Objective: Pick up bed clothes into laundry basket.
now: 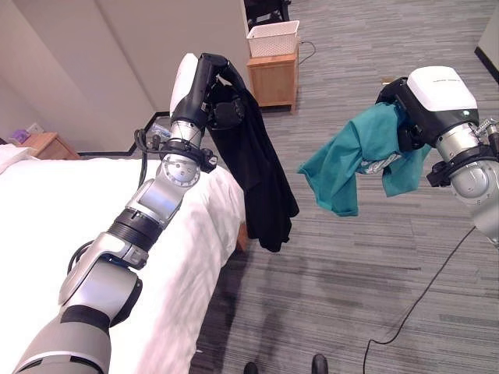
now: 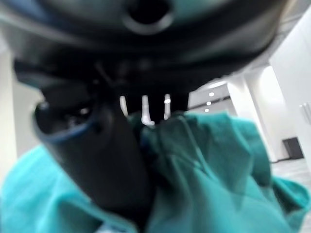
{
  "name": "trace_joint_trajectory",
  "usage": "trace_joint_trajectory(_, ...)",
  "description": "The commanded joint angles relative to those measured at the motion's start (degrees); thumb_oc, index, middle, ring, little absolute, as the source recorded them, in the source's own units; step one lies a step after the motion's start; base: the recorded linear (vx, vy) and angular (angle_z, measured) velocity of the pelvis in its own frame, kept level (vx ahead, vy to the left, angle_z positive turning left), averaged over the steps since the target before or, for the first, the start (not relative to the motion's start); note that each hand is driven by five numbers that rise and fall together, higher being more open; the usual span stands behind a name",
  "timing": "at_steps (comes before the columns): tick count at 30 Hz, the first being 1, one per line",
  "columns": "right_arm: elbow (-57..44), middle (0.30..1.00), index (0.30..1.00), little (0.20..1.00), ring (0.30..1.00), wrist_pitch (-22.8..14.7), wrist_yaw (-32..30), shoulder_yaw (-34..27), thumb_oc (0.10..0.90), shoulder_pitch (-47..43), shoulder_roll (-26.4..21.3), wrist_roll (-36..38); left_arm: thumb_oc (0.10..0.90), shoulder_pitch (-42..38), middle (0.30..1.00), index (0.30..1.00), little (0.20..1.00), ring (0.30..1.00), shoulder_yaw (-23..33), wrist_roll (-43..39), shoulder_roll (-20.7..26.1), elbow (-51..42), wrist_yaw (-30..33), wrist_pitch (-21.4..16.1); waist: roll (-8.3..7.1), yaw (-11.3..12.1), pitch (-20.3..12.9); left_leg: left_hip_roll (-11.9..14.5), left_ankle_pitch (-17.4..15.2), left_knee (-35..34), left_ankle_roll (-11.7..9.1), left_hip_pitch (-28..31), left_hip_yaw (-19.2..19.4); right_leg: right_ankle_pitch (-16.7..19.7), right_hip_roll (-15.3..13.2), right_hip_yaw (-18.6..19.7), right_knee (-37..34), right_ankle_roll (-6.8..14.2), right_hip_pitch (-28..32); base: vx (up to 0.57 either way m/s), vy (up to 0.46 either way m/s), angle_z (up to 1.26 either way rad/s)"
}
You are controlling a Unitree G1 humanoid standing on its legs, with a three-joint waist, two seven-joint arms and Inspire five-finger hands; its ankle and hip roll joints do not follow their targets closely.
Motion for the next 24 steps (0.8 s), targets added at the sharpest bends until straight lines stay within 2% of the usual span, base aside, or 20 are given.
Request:
trace_joint_trajectory(1,1.8,0.3,0.3,0.3,0.3,-3.3,-0.8,-5.1,0.4,1.6,-4.1,8.9,0.4,-8.2,0.3,0.3,0.3,0.3,-1.1,3.2,23.4,3.9,-0.2,-4.9,-8.26,2.8,-11.0,-1.8,-2.8,-1.0,0.3,-5.8,-2.9,1.2,-10.2,2.9,-0.8,12.3,-2.0,0.01,0.08,-0.24)
trace_joint_trajectory(7,2.9,0.3,0.3,0.3,0.3,-2.7,-1.0,-5.0,0.4,0.6,-5.0,8.1,0.4,-7.7,0.3,0.3,0.3,0.3,-0.3,5.2,24.3,2.7,2.0,-4.8,-8.75,3.1,-11.0,-2.2,-4.0,-1.0,0.9,-4.7,-1.6,2.1,-11.6,3.1,-0.8,12.7,-2.0,0.03,0.052,-0.16)
trace_joint_trajectory(10,4.3,0.3,0.3,0.3,0.3,-2.6,-2.0,-1.0,0.4,-4.6,-3.2,8.2,0.4,-5.9,0.3,0.3,0.3,0.3,2.3,4.3,24.7,1.4,3.5,-4.5,-9.05,4.8,-9.0,-2.3,-4.7,-1.0,1.7,-3.1,-2.4,4.7,-12.1,1.3,-0.1,12.5,-2.4,0.04,-0.017,-0.09)
trace_joint_trajectory(12,4.4,0.3,0.3,0.3,0.3,-2.6,-2.2,1.7,0.4,-7.5,-2.4,8.1,0.4,-3.8,0.3,0.3,0.3,0.3,4.6,4.5,25.9,0.4,4.3,-4.2,-8.67,6.1,-7.9,-2.2,-4.9,-1.0,2.3,-2.1,-4.3,3.8,-11.2,0.2,1.8,11.8,-2.9,0.07,0.001,-0.29)
trace_joint_trajectory(13,4.2,0.3,0.3,0.3,0.3,-2.7,-2.1,3.1,0.4,-8.9,-2.4,8.3,0.4,-2.2,0.3,0.3,0.3,0.3,6.1,4.6,26.8,-0.5,4.5,-4.2,-8.77,6.6,-7.6,-2.3,-5.1,-1.0,2.6,-1.6,-5.1,3.0,-9.7,0.3,2.3,11.0,-3.2,0.08,0.014,-0.38)
trace_joint_trajectory(14,4.4,0.3,0.3,0.3,0.3,-2.7,-2.1,3.9,0.4,-9.7,-2.3,8.4,0.4,-1.3,0.3,0.3,0.3,0.3,7.0,4.7,27.0,-0.8,4.5,-4.2,-8.41,6.4,-7.6,-2.2,-5.2,-1.0,2.6,-1.5,-5.1,2.8,-9.6,0.4,2.5,10.9,-3.2,0.14,0.036,-0.41)
trace_joint_trajectory(15,4.2,0.3,0.3,0.3,0.3,-2.9,-2.1,5.8,0.4,-12.2,-2.9,9.2,0.4,-2.1,0.3,0.3,0.3,0.3,6.7,4.6,27.8,-0.8,5.0,-4.3,-9.27,6.0,-7.3,-2.8,-5.2,-1.0,2.9,-1.4,-5.8,1.8,-5.3,1.3,1.5,9.5,-4.7,0.17,0.029,-0.24)
trace_joint_trajectory(16,4.8,0.3,0.3,0.3,0.3,-3.0,-2.4,7.4,0.4,-14.4,-3.0,9.8,0.4,-3.6,0.3,0.3,0.3,0.3,5.7,4.6,27.6,-0.2,5.2,-4.4,-9.36,5.2,-7.2,-3.0,-5.3,-1.0,3.0,-1.5,-5.9,2.0,-3.1,1.5,0.7,8.9,-6.1,0.18,0.028,-0.16)
trace_joint_trajectory(17,5.3,0.3,0.3,0.3,0.3,-3.0,-2.4,8.1,0.4,-15.3,-2.9,9.9,0.4,-4.1,0.3,0.3,0.3,0.3,5.4,4.5,27.6,0.2,5.3,-4.5,-9.14,5.1,-7.2,-2.8,-5.5,-1.0,2.9,-1.6,-6.0,2.0,-2.9,1.4,0.6,8.9,-6.1,0.3,-0.008,-0.12)
trace_joint_trajectory(18,6.4,0.3,0.3,0.3,0.3,-3.6,-3.3,10.6,0.4,-19.0,-3.1,10.8,0.4,-7.8,0.3,0.3,0.3,0.3,2.8,4.4,28.1,1.9,6.1,-4.5,-9.3,3.1,-6.9,-3.0,-6.2,-1.0,3.0,-1.2,-6.4,3.2,0.0,0.4,-0.5,8.6,-10.9,0.34,-0.026,-0.12)
trace_joint_trajectory(21,4.9,0.3,0.3,0.3,0.3,-3.9,-4.1,9.7,0.4,-18.2,-3.5,10.4,0.4,-7.4,0.3,0.3,0.3,0.3,4.6,4.7,30.0,1.9,7.7,-4.1,-9.09,0.6,-4.8,-3.0,-7.4,-1.0,3.5,0.9,-8.8,4.7,3.3,-1.8,-0.8,9.5,-20.5,0.41,-0.044,-0.05)
trace_joint_trajectory(24,3.8,0.3,0.3,0.3,0.3,-4.1,-4.5,8.6,0.4,-16.8,-4.7,10.6,0.4,-6.9,0.3,0.3,0.3,0.3,5.6,4.5,30.6,2.0,8.3,-4.2,-9.02,-0.8,-4.5,-2.3,-9.1,-1.0,3.3,2.4,-11.0,4.9,4.3,-3.0,-0.8,9.7,-22.6,0.34,-0.096,0.11)
